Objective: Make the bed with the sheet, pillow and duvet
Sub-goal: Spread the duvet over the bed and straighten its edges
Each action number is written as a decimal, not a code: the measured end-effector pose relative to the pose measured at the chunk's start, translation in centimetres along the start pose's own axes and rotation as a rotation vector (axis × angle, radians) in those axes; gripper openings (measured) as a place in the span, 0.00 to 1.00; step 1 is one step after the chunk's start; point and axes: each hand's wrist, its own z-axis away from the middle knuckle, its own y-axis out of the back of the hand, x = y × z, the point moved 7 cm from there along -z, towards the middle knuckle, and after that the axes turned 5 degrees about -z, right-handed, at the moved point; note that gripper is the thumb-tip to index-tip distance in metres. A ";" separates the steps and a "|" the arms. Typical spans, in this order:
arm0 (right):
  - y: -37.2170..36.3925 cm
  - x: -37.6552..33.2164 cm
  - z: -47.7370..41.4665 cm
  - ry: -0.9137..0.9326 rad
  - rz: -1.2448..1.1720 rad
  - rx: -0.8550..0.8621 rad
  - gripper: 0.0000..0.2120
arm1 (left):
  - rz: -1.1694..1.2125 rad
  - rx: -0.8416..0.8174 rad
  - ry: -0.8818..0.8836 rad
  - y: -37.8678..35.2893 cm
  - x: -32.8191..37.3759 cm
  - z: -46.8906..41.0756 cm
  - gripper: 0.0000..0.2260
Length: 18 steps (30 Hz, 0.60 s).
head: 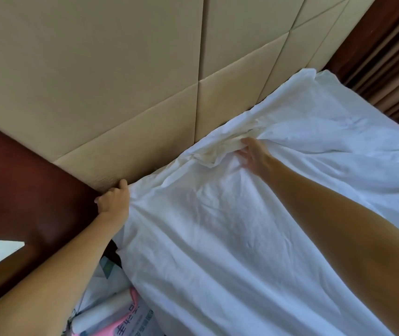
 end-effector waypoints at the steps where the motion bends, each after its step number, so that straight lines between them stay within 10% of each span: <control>1: -0.5 0.4 -0.3 -0.019 0.000 -0.045 0.10 | 0.033 -0.061 0.012 0.1 0.7 -0.3 0.19; 6: -1.4 1.8 -1.7 -0.110 0.116 -0.140 0.14 | 0.459 -0.114 0.008 1.6 6.5 -0.8 0.22; 11: 1.0 0.0 -1.6 -0.056 0.250 -0.157 0.15 | 0.458 -0.560 -0.090 -2.7 10.6 -1.2 0.29; 18: 9.9 -7.9 -0.2 0.140 0.262 0.021 0.13 | 0.687 -0.108 -0.210 15.5 20.9 -2.9 0.17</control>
